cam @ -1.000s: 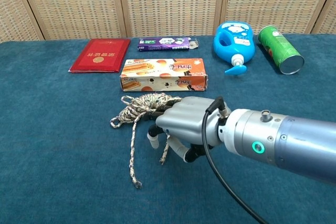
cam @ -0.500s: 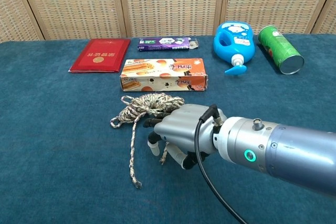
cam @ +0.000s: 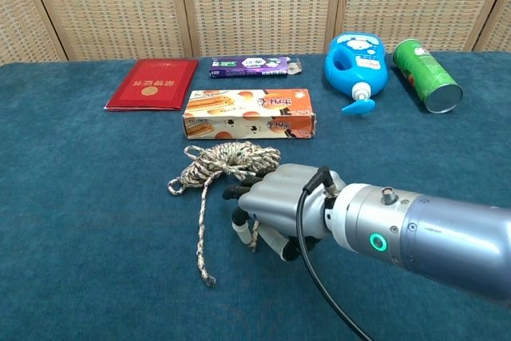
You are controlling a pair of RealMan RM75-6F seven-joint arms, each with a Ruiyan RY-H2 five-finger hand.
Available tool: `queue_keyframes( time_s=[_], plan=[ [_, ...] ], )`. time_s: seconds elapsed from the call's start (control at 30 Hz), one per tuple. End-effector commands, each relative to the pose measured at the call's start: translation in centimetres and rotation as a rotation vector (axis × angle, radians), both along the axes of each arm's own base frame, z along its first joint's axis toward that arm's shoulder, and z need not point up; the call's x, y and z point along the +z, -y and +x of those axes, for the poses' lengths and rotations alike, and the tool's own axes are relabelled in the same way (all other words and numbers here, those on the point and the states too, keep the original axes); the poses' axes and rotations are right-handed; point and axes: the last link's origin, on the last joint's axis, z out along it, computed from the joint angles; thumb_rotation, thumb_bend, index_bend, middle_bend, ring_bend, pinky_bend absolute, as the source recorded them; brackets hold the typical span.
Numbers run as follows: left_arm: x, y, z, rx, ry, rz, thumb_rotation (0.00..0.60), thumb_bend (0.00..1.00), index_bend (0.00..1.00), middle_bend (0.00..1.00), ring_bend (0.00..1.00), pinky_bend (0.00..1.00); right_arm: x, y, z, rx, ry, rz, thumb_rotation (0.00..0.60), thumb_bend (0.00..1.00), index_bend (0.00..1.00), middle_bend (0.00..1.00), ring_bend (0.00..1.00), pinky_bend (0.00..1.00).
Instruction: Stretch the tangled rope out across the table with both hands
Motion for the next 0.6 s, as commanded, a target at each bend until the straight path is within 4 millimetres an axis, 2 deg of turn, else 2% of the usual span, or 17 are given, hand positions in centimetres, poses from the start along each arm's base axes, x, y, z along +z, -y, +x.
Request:
queue_keyframes(
  time_s=[0.03, 0.27, 0.47, 0.6],
  plan=[
    [0.0, 0.0, 0.0, -0.001, -0.001, -0.001, 0.6, 0.0, 0.0, 0.0, 0.0, 0.0, 0.7, 0.2, -0.6, -0.006, -0.013, -0.015, 0.6, 0.83, 0.4, 0.0, 0.0, 0.0],
    [-0.2, 0.0, 0.1, 0.0, -0.006, -0.004, 0.6, 0.0, 0.0, 0.0, 0.0, 0.0, 1.9, 1.0, -2.2, -0.018, -0.051, -0.055, 0.6, 0.83, 0.42, 0.0, 0.0, 0.0],
    [-0.4, 0.1, 0.2, -0.002, -0.009, -0.007, 0.6, 0.0, 0.0, 0.0, 0.0, 0.0, 2.7, 2.6, -4.0, -0.062, -0.07, -0.113, 0.6, 0.83, 0.42, 0.0, 0.0, 0.0],
    [-0.4, 0.1, 0.2, -0.002, -0.008, -0.007, 0.6, 0.0, 0.0, 0.0, 0.0, 0.0, 3.2, 3.4, -4.2, -0.075, -0.06, -0.146, 0.6, 0.83, 0.42, 0.0, 0.0, 0.0]
  ],
)
